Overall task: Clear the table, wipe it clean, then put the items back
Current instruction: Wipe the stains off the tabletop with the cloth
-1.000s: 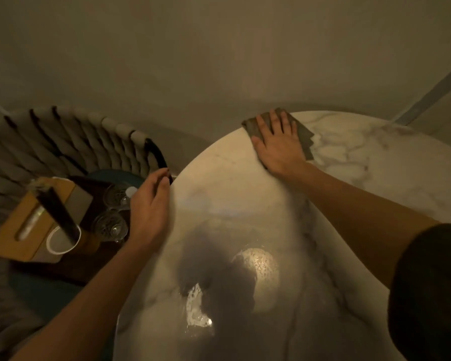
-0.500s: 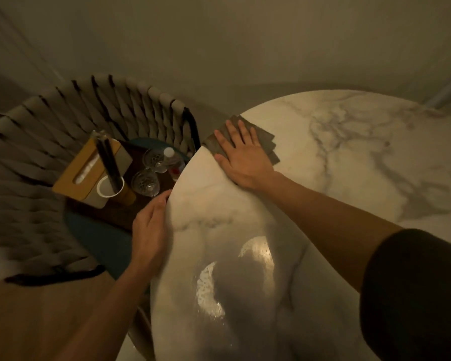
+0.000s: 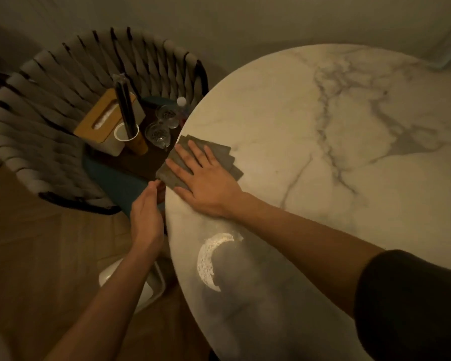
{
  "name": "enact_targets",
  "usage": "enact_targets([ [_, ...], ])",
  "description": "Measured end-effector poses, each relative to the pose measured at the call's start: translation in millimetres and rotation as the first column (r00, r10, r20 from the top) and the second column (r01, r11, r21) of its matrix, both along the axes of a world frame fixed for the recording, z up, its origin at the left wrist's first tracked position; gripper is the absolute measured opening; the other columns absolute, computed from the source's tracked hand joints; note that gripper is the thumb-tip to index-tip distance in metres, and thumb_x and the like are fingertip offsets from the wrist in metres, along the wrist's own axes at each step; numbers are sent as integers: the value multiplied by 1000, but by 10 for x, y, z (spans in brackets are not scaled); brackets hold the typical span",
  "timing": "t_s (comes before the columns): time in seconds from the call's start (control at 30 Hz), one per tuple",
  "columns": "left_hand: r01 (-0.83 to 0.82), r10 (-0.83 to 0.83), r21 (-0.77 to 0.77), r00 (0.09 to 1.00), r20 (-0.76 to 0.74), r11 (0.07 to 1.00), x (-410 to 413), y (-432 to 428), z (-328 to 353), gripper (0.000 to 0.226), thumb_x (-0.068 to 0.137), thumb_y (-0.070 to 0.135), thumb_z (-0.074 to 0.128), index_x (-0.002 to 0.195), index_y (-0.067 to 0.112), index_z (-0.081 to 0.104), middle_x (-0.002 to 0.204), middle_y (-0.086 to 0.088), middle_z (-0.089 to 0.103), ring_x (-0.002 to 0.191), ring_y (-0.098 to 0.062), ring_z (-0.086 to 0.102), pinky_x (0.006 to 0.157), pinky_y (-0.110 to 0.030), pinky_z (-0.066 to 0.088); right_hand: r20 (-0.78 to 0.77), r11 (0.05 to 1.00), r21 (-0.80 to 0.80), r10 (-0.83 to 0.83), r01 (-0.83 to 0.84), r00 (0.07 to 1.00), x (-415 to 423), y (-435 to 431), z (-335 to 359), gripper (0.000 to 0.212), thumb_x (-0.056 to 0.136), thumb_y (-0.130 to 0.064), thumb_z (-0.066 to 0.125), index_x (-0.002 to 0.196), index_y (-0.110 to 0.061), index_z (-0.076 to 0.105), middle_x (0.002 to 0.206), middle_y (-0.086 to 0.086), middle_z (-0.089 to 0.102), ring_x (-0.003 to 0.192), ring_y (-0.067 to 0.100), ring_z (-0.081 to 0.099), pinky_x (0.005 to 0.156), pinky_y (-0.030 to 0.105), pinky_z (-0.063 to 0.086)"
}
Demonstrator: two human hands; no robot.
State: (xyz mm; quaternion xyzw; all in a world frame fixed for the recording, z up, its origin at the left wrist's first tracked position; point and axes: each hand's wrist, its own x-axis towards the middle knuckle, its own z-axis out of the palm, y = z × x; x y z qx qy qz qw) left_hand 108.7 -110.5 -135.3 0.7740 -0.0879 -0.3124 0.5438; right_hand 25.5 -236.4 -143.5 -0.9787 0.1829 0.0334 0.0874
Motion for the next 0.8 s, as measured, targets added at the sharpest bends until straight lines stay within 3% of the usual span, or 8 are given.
enact_targets([
  [0.1,-1,1,-14,1000,12,1000,-20,187,29,35,103,34,33,109,25,67,110,5,68,106,-11,62,101,-43,46,39,995,65,68,-70,997,-269,509,-16,63,100,-52,24,156,-25,13,164,12,2,150,34,-5,121,52,2],
  [0.2,24,-24,-35,1000,4,999,-20,299,66,40,105,31,29,124,13,60,120,-2,65,106,-15,63,89,-35,52,33,983,86,160,-162,987,-700,1004,-38,64,99,-54,27,155,-25,16,163,13,6,150,35,-2,120,54,7],
  [0.33,86,-86,-30,996,6,996,7,266,64,39,104,33,31,122,16,62,119,1,66,108,-18,63,86,-38,54,3,957,110,268,-267,963,-1153,1263,-33,62,101,-54,27,155,-28,14,164,8,3,151,31,-6,119,52,2],
  [0.47,202,-206,40,966,154,979,49,111,8,43,95,53,32,122,33,59,121,9,63,113,-12,59,98,-47,49,1,939,113,326,-324,945,-1252,1060,-42,59,101,-53,28,155,-32,17,165,3,4,151,27,-6,122,51,5],
  [0.53,248,-260,76,935,241,966,92,4,5,42,99,48,31,129,31,55,124,10,59,113,-11,55,99,-41,46,2,945,96,314,-313,949,-1233,872,-53,59,101,-52,29,155,-32,18,165,3,4,151,26,-6,121,48,3],
  [0.7,359,-382,130,879,285,924,278,-452,33,40,103,38,35,139,26,47,125,12,52,104,-1,49,83,-18,36,-11,979,27,205,-204,979,-1011,184,-39,60,100,-54,28,155,-32,17,164,3,5,151,26,-5,122,45,-3],
  [0.8,414,-442,156,838,321,897,427,-786,58,37,103,36,36,137,26,48,120,15,51,102,0,49,84,-18,37,-19,992,7,123,-123,992,-824,-304,-31,60,101,-55,25,155,-33,14,165,2,2,151,25,-6,121,43,-5],
])
